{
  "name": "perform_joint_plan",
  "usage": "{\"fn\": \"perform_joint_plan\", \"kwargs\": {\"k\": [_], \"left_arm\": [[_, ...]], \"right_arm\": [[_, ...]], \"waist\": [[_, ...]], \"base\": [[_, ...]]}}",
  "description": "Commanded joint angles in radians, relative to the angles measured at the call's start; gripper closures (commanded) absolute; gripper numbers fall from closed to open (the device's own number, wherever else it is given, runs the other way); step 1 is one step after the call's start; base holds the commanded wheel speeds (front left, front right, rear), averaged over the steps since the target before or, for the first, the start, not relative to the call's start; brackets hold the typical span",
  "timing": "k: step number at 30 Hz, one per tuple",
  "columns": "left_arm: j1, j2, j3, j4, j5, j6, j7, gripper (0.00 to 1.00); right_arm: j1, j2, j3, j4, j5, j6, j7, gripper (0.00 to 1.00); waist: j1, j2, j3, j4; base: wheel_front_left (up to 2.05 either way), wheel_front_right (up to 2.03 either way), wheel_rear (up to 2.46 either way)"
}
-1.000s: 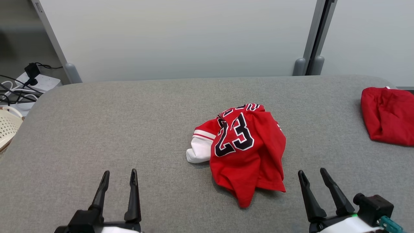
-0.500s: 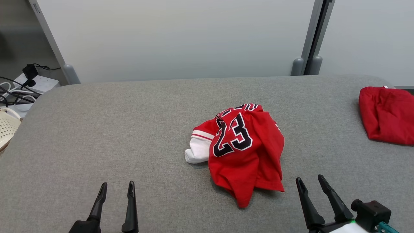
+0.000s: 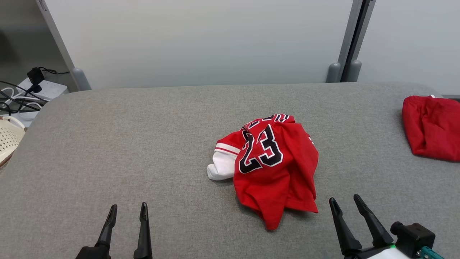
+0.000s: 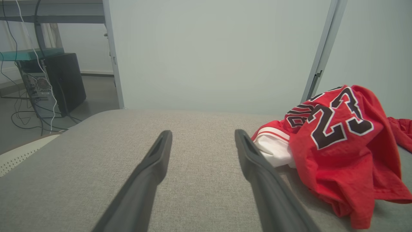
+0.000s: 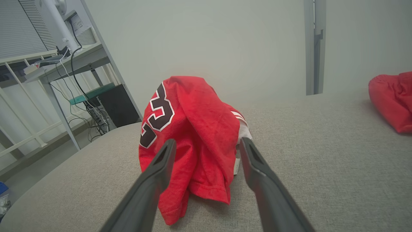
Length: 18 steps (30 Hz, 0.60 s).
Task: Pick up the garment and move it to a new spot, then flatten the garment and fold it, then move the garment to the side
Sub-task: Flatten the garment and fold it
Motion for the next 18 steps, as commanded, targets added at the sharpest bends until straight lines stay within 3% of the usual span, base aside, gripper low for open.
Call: {"fn": "perform_joint_plan", "kwargs": {"k": [1,14,18], "left_arm": [[-0.026,0.000,0.032,-0.023,-0.003,-0.005,-0.005,0.00],[-0.032,0.000,0.048,-0.020,-0.012,-0.004,-0.005,0.00],[-0.056,0.000,0.021,0.017,-0.033,-0.029,-0.005,0.00]], "right_arm": [[-0.028,-0.015,0.020,-0.024,0.001,0.000,0.001,0.00],[-0.042,-0.034,0.018,-0.023,0.000,0.000,0.001,0.00],[-0.046,-0.035,0.024,-0.016,-0.001,0.000,0.001,0.00]], "waist": [[0.0000,-0.0001,0.000,0.001],[0.0000,-0.0001,0.005,0.001],[0.0000,-0.0001,0.014,0.011]], "base": [[0.00,0.00,0.00],[0.00,0.00,0.00],[0.00,0.00,0.00]]}}
